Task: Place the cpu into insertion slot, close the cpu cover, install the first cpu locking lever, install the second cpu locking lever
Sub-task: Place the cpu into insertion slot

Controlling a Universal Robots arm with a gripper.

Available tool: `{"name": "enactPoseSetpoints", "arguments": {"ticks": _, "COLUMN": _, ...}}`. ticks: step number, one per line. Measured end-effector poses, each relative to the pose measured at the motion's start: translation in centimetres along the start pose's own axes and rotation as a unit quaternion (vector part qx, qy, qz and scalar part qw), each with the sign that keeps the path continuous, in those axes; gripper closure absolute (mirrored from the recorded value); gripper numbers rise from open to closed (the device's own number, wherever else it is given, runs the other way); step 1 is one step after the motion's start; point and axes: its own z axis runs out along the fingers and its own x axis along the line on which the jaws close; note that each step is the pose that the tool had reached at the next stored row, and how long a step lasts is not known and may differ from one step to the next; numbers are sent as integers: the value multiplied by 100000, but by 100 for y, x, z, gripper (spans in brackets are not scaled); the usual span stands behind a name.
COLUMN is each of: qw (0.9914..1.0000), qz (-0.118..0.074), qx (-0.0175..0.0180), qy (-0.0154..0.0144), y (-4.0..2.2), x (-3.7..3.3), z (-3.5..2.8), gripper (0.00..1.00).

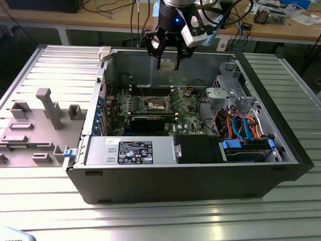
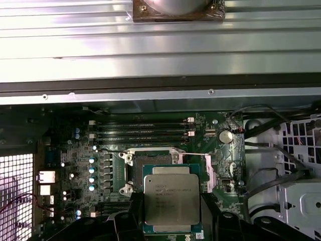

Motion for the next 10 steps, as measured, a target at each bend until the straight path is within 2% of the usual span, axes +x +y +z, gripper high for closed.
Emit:
{"name": "enactPoseSetpoints", "arguments": {"ticks": 6, "qw": 100000, "qz": -288, "qx": 25, "qy": 21, "y": -6, "x": 95, "z": 38, "gripper": 46}}
{"name": "enactPoseSetpoints", "arguments": {"ticks": 7, "qw": 99992, "qz": -1230, "qx": 38, "qy": 92, "y": -11, "x": 169, "z": 80, "gripper": 46}}
{"name": "enactPoseSetpoints", "arguments": {"ticks": 8, "qw": 99977, "qz": -2128, "qx": 59, "qy": 163, "y": -15, "x": 191, "z": 135, "gripper": 46}}
{"name": "enactPoseSetpoints", "arguments": {"ticks": 10, "qw": 99980, "qz": -1996, "qx": 58, "qy": 154, "y": -16, "x": 191, "z": 146, "gripper": 46}}
